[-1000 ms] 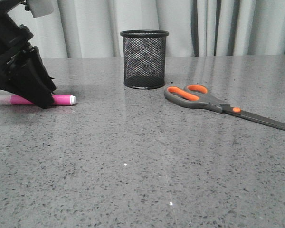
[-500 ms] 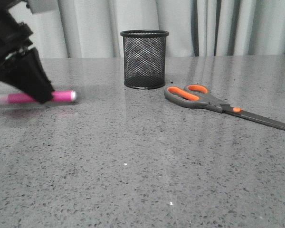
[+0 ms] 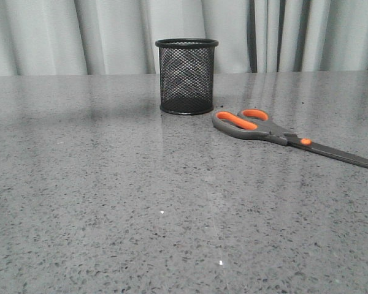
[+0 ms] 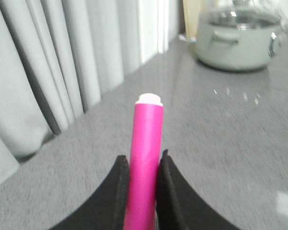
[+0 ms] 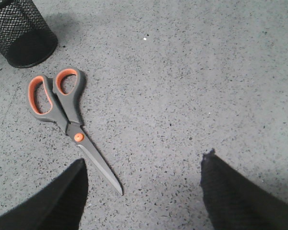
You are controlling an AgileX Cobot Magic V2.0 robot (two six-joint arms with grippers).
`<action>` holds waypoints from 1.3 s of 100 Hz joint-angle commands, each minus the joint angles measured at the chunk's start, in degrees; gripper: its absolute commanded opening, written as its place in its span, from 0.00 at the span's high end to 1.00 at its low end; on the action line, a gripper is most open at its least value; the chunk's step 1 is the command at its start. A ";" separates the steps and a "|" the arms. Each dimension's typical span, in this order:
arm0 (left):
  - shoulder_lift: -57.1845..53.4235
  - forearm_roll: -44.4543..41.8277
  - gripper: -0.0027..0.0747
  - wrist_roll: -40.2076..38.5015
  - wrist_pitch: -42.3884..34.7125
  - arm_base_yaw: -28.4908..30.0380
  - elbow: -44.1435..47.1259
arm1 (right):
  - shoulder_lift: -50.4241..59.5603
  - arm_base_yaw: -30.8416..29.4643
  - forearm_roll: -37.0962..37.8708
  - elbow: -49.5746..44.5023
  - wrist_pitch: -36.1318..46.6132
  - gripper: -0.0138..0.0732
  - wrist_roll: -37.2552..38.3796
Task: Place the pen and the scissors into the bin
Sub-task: 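Lift the pink marker with the left gripper and drop it into the mesh cup, then open the left gripper and withdraw it from the cup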
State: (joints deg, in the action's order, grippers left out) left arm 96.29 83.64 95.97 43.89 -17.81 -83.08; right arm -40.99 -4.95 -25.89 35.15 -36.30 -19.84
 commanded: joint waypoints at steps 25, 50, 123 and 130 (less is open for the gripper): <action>6.62 20.07 0.99 15.08 -11.80 -8.74 -3.95 | -0.21 0.12 -1.22 2.03 3.16 0.32 -0.58; 12.55 21.25 0.99 16.34 -11.55 -9.24 -9.90 | -0.21 0.12 -1.22 2.03 2.98 0.32 -0.58; 12.56 19.91 0.47 12.87 -8.23 -7.92 -10.25 | -0.21 0.12 -1.22 2.03 3.10 0.32 -0.58; 10.47 18.38 0.51 12.74 -7.01 -6.66 -10.25 | -0.21 0.12 -1.22 2.03 3.10 0.32 -0.58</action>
State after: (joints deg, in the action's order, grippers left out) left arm 112.95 100.66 110.07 33.49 -25.75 -91.31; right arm -40.99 -4.95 -25.89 35.17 -36.43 -19.84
